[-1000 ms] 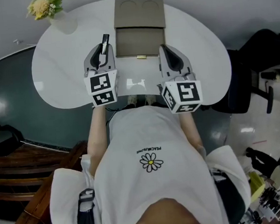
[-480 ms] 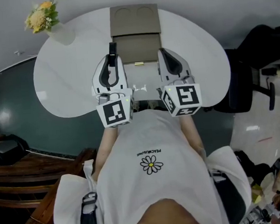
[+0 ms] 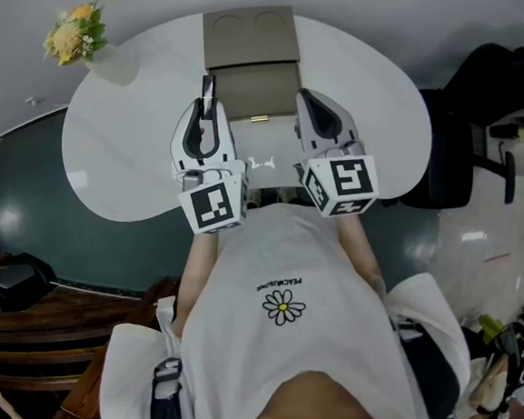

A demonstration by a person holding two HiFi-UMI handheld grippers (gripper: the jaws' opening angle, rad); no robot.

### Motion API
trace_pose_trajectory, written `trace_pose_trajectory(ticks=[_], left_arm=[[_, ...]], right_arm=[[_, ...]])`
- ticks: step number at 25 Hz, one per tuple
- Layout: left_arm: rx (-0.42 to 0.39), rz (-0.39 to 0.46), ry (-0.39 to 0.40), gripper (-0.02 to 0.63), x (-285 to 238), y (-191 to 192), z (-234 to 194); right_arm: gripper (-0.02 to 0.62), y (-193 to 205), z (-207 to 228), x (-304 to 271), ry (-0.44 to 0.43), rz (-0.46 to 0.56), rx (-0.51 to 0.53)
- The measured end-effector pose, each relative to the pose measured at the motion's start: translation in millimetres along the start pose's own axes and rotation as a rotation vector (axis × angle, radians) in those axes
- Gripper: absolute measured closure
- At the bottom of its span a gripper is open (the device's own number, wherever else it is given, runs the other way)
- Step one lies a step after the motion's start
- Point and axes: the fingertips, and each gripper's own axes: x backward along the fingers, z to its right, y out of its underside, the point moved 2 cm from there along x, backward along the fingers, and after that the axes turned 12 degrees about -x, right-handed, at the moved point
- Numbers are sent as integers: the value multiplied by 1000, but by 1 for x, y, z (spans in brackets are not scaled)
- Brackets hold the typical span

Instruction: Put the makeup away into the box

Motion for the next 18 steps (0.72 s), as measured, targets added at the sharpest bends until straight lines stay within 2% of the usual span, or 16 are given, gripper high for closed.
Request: trace_pose_trajectory(ticks=[9,11,18], left_arm=[[11,-15,50,499,-15,8,6],[12,-72,83,500,-23,24,11],[67,-357,205,500,-64,111,36]], right_arm=[[566,5,8,4,35,-15,-11],[565,7,11,5,47,-19,-17],[565,14,21,9,92,-31,-30]])
